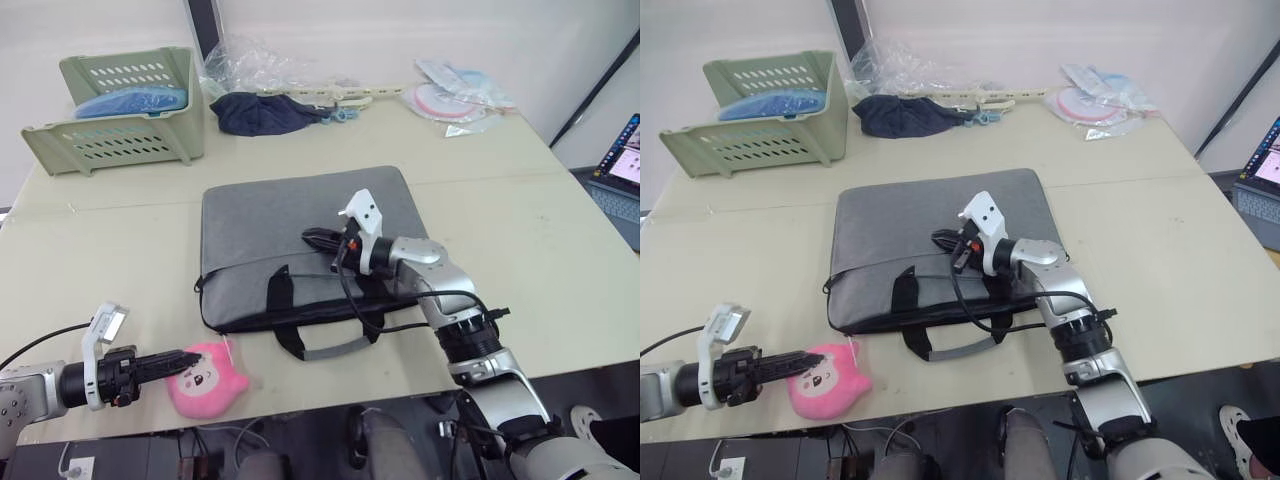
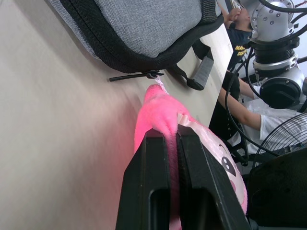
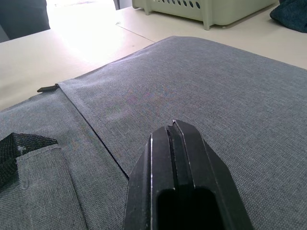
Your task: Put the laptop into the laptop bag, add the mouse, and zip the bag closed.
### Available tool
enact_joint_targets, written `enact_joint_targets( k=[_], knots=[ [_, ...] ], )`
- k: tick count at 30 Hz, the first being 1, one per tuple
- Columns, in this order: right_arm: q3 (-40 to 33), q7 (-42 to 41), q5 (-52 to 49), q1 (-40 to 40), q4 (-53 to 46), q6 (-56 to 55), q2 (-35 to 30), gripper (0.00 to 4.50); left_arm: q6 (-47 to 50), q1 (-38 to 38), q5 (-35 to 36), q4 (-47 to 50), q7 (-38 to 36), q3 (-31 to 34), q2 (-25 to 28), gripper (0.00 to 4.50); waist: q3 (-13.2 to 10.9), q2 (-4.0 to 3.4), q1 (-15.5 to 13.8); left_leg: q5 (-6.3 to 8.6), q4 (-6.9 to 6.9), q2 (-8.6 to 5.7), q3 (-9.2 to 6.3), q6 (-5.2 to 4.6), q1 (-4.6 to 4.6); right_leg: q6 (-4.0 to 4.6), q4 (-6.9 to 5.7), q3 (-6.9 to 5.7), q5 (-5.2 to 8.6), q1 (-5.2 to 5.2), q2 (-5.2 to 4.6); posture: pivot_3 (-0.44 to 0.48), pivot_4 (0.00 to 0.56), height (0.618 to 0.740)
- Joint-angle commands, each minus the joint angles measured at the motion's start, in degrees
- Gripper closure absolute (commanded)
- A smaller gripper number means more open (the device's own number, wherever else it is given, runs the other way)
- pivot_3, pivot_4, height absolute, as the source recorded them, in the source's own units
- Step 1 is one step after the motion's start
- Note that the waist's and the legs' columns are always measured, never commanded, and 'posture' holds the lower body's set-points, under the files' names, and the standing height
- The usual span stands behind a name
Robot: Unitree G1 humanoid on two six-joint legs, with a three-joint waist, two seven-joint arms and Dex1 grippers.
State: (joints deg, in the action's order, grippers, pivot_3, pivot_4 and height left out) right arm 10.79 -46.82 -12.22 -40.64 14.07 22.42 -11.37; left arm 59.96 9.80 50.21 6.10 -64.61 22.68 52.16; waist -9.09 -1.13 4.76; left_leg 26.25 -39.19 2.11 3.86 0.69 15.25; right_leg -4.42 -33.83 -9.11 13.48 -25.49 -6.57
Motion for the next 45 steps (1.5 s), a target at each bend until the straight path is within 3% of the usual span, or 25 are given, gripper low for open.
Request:
enact_joint_targets(
  k=[1, 11, 17, 45],
  knots=[
    [1.64, 0.61, 1.92, 2.28, 3.51, 1.73, -0.55, 4.5, 0.58, -0.03, 1.67, 0.99, -0.92, 1.59, 0.67, 4.44, 0.0, 0.0, 0.0, 0.0, 0.0, 0.0, 0.0, 0.0, 0.0, 0.0, 0.0, 0.0, 0.0, 0.0, 0.0, 0.0, 0.15, 0.74],
    [1.67, 0.71, 1.88, 2.37, 3.39, 1.72, -0.41, 4.5, 2.8, 1.65, 4.11, 5.63, 0.05, 0.91, -0.56, 4.44, 0.01, 0.01, 0.01, 0.0, 0.0, 0.0, 0.0, 0.0, 0.0, 0.0, 0.0, 0.01, 0.0, 0.0, 0.0, 0.0, 0.15, 0.74],
    [1.97, 0.83, 1.95, 2.41, 3.35, 1.68, 0.01, 4.5, 4.11, 1.26, 5.81, 9.96, 3.0, -2.21, -4.16, 4.44, 0.04, 0.06, 0.0, 0.0, 0.0, -0.01, 0.0, 0.0, 0.0, 0.0, 0.01, 0.03, 0.0, 0.01, -0.02, 0.0, 0.15, 0.74],
    [2.38, 0.86, 2.18, 2.43, 3.24, 1.76, 0.45, 4.5, 1.84, -4.61, 5.22, 9.74, 7.24, -10.24, -11.49, 4.44, 0.07, 0.06, -0.02, -0.01, -0.06, -0.01, -0.01, 0.0, -0.03, 0.0, -0.02, 0.03, 0.0, 0.05, -0.01, 0.0, 0.15, 0.74]
  ],
)
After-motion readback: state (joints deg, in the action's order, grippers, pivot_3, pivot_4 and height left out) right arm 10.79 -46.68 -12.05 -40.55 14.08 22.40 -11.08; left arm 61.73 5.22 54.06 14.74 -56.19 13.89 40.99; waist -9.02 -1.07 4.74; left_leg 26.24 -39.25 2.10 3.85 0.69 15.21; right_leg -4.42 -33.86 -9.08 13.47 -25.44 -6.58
